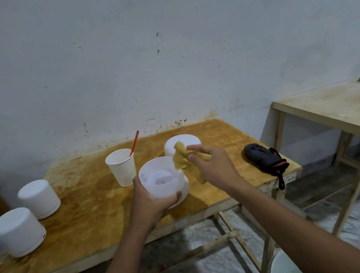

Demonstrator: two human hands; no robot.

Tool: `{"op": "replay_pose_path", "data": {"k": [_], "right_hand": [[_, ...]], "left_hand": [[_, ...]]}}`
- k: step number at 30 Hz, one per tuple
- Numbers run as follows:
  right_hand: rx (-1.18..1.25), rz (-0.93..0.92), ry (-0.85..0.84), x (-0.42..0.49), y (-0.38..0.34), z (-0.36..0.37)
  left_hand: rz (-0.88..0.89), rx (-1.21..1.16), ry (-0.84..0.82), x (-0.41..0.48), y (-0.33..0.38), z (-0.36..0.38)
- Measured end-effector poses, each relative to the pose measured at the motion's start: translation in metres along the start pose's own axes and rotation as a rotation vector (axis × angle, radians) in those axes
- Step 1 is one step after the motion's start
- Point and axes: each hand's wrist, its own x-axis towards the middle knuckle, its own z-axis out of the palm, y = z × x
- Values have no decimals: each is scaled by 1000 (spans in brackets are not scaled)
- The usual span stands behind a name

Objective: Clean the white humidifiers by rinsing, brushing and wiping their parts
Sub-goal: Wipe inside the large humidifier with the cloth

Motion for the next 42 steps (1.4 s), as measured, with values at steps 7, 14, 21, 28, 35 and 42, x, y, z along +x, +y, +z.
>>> {"op": "replay_pose_path", "data": {"k": [7, 14, 21, 28, 35, 42], "right_hand": [[-361, 93, 150, 37, 54, -36], [-920, 32, 147, 61, 86, -52], [-992, 115, 10, 52, 88, -42], [-920, 152, -114, 55, 81, -34], [-1015, 248, -149, 67, 59, -41], [-760, 59, -197, 109, 48, -7]], "left_hand": [[-12, 27, 111, -2, 8, 11], [-10, 27, 139, -2, 7, 17], [-19, 34, 139, -2, 8, 18], [-9, -1, 133, -4, 7, 17], [-5, -29, 144, -6, 5, 17], [-10, -2, 156, -7, 4, 18]]}}
